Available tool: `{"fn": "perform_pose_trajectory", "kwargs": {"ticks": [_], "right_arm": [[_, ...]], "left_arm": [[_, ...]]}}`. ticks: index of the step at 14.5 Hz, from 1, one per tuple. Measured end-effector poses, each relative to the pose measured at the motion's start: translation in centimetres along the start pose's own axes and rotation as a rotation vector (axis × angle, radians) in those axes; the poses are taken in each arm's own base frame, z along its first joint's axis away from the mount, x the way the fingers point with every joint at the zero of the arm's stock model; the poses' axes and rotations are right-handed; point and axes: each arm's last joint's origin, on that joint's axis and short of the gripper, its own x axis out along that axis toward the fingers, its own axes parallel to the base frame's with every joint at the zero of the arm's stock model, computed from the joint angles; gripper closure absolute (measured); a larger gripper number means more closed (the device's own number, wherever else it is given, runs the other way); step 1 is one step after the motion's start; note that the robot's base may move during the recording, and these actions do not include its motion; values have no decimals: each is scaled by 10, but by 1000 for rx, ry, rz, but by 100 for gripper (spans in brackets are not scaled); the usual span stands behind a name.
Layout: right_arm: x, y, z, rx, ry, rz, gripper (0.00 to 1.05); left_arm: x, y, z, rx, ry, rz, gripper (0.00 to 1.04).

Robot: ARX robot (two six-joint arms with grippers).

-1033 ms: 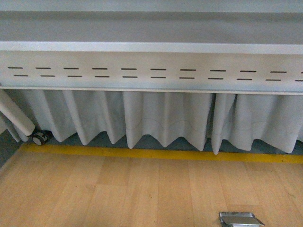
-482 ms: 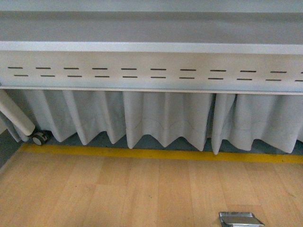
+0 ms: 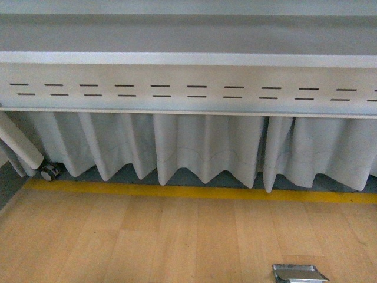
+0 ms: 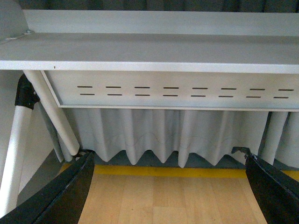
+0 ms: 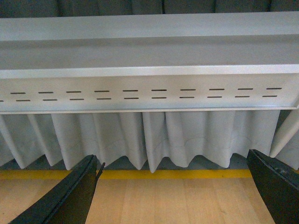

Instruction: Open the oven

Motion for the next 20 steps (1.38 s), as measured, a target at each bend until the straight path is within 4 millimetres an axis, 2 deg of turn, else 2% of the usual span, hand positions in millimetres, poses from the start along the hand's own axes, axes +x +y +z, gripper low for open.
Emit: {"fn": "perform_pose_trajectory", "kwargs": {"ticks": [20], "right_arm": [[0, 0, 0, -2, 0, 0, 7]], "left_arm": [[0, 0, 0, 0, 0, 0, 7]]}}
